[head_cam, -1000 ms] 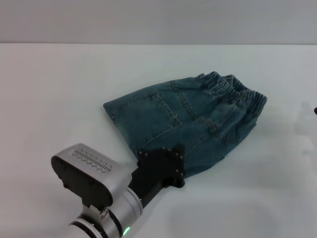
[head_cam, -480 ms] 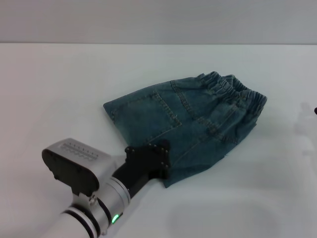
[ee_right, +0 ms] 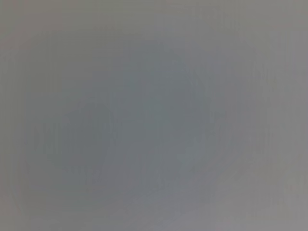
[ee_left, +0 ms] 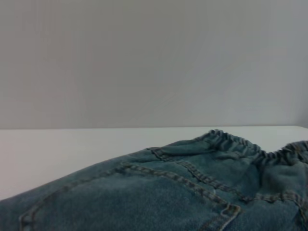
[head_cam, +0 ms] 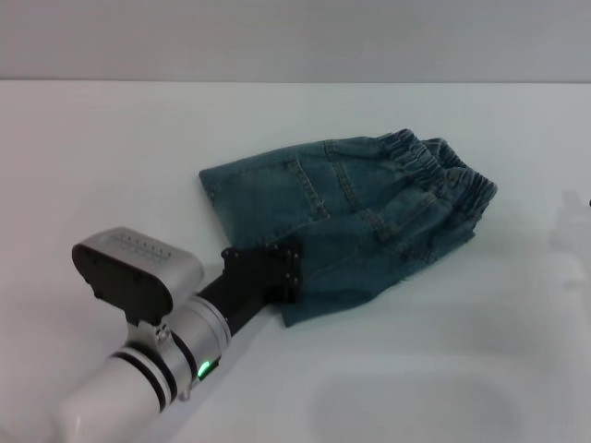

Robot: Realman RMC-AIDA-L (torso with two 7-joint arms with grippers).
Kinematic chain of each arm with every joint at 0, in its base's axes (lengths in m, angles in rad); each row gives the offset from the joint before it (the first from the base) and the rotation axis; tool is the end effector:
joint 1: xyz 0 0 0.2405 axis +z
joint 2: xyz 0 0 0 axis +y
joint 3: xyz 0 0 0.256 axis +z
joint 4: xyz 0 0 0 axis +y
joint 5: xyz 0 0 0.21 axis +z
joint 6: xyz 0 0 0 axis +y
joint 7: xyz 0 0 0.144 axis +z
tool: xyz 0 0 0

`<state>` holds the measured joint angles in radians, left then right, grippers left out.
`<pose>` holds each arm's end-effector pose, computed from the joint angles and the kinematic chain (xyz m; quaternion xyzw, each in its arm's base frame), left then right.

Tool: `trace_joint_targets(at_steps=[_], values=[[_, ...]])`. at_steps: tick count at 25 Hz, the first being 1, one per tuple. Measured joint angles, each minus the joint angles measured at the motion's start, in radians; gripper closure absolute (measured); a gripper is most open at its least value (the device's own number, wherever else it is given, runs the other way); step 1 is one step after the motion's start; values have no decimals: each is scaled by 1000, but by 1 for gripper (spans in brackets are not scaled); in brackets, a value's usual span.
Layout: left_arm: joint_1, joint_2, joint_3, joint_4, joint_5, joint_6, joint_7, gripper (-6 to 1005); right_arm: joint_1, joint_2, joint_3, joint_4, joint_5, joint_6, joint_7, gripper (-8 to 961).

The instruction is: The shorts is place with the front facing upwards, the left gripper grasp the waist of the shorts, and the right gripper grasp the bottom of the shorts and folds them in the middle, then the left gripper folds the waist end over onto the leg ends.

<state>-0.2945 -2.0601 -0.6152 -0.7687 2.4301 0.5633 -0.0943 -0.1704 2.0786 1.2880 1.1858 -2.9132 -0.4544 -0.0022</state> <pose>-0.2389 0.2796 -0.1437 -0.8381 -0.3195 -0.2500 0.3646 0.2982 0.2818 0.0115 -0.6980 0.2792 0.2271 0.6191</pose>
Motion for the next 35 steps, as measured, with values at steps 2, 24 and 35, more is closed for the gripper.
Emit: trace_joint_targets(at_steps=[2,24,35], values=[[-38,-1,0,46,0,24,-30,936,0,0,-2,1,0,0,3,954],[-185,-2,-13,203,0,77,-89,896,-22,2,-42,21,3,-3,1,954],[-129,2,-92,199,0,276,-65,876,-20,0,-42,17,-1,-29,-2,939]])
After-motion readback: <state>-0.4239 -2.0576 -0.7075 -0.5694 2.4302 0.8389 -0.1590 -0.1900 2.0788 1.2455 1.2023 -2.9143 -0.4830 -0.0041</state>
